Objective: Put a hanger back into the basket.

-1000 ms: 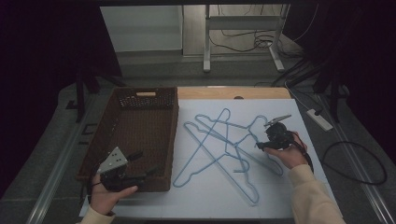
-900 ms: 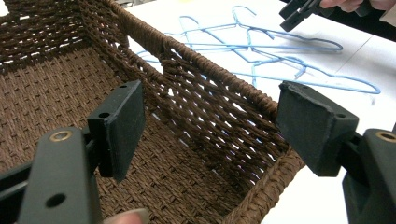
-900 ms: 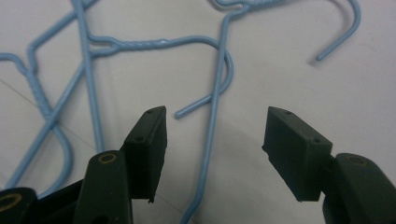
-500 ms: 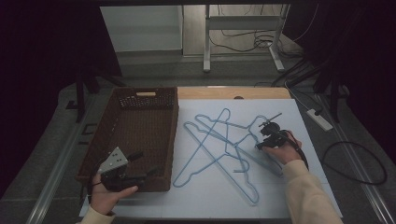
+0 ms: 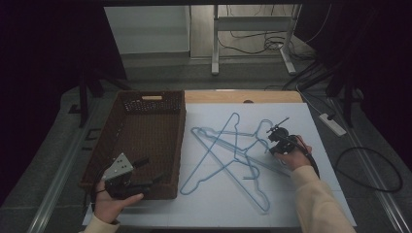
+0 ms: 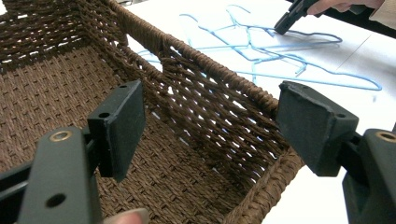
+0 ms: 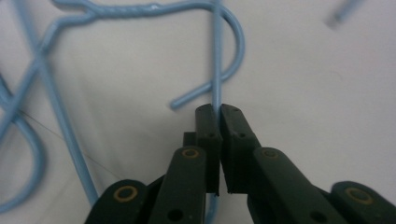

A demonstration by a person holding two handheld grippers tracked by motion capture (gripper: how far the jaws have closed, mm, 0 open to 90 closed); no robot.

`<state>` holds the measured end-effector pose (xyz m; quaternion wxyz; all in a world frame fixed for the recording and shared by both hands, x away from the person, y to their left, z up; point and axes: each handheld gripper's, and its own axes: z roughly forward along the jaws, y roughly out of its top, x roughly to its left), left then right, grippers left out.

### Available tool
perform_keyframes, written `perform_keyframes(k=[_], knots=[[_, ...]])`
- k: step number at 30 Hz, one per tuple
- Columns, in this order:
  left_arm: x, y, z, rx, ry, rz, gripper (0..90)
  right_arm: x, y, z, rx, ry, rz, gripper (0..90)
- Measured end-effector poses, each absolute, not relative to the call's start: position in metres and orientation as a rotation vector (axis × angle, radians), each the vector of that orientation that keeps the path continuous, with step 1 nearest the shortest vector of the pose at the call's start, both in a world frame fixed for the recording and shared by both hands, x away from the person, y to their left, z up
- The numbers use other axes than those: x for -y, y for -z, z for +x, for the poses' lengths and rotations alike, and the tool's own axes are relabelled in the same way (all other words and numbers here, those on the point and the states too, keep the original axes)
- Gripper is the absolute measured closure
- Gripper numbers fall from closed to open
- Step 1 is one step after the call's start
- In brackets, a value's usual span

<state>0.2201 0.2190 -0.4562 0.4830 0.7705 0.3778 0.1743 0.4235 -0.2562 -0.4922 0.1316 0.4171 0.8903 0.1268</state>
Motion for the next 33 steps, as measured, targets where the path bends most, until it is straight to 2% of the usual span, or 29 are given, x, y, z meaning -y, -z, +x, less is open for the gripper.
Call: perform_keyframes(k=[11, 33], knots=[[-0.219, 0.456, 0.22, -0.917, -0.426, 1.878, 25.1, 0.259, 0.481, 0.414, -2.537, -0.409, 1.117, 87.8], [-0.217, 0.455, 0.219, -0.914, -0.433, 1.877, 25.1, 0.282, 0.432, 0.371, -2.451, -0.937, 0.925, 88.2]])
